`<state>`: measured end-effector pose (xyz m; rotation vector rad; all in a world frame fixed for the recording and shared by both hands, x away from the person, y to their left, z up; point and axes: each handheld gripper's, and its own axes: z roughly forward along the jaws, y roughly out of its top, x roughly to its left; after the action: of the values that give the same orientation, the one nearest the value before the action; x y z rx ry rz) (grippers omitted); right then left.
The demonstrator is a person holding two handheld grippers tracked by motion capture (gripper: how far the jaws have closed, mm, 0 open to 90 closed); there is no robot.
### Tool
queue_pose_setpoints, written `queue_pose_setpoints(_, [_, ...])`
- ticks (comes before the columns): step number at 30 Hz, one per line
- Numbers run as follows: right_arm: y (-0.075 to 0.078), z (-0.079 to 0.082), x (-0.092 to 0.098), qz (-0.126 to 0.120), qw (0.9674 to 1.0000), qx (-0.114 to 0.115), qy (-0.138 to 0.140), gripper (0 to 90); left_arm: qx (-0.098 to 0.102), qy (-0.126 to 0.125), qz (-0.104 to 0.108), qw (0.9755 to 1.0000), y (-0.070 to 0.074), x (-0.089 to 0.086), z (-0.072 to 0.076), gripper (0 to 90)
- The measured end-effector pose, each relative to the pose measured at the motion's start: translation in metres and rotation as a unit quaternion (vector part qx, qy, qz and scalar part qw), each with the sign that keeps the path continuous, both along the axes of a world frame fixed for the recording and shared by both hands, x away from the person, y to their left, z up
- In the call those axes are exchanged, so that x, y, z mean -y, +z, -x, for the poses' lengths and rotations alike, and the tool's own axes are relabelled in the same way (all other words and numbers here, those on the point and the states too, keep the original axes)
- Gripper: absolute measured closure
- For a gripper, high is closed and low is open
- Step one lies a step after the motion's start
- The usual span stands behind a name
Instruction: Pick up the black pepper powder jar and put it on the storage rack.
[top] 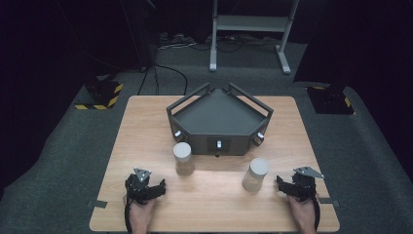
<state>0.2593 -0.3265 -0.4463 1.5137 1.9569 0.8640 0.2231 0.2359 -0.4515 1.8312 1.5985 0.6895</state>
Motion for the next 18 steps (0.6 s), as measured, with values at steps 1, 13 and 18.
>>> queue_pose_setpoints(1, [0.0000, 0.0000, 0.0001, 0.000, 1.0000, 0.000, 0.000, 17.7, 0.000, 0.000, 0.000, 1.0000, 0.0000, 0.0002, -0.0002, 9.1])
queue_pose_setpoints(13, [-0.0001, -0.0004, 0.0009, -0.001, 1.0000, 0.001, 0.003, 18.0, -0.005, 0.004, -0.001, 1.0000, 0.0009, 0.0038, -0.0047, 7.2])
queue_pose_setpoints(18, [-0.0002, -0.0007, 0.0013, 0.000, 1.0000, 0.001, 0.004, 17.9, -0.007, 0.002, -0.001, 1.0000, 0.0012, 0.0040, -0.0057, 4.9])
